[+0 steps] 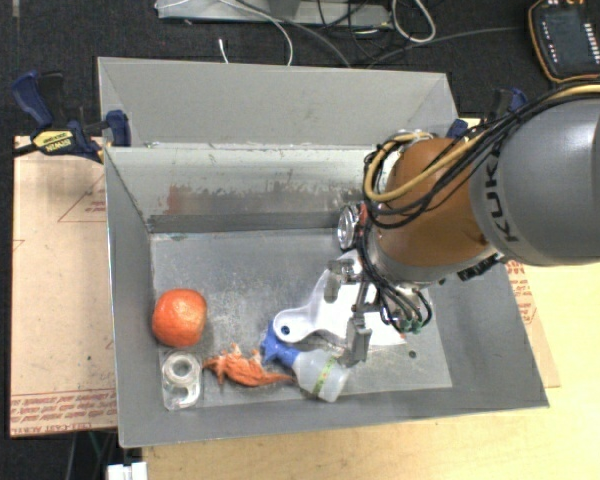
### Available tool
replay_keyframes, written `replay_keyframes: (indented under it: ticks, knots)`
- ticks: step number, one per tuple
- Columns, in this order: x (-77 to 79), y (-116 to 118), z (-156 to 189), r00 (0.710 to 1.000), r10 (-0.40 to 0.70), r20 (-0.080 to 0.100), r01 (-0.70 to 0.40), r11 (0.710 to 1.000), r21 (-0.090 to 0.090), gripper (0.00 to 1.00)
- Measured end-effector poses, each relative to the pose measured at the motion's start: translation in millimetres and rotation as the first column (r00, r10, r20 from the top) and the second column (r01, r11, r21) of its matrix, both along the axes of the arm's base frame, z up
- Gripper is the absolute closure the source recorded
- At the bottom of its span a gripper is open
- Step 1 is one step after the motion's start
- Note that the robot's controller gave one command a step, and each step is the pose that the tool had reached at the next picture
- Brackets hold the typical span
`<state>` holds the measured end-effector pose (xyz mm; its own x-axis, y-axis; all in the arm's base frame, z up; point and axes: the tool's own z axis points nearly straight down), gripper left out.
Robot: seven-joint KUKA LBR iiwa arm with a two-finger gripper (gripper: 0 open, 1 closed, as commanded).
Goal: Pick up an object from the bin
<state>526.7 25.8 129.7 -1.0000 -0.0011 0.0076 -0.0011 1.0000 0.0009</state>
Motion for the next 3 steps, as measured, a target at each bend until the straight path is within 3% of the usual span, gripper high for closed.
replay_keyframes:
  ticks: [1,2,3]
  knots:
    - [1.9,-0.2,4.4,1.0,-0.002,0.008,0.002,1.0,0.0,0.0]
    - [-16.5,14.3,-61.6,0.989,-0.151,-0.001,0.151,0.989,0.0,0.0]
    - [-1.6,8.3,-59.5,0.998,-0.056,0.01,0.056,0.998,0.001,0.0]
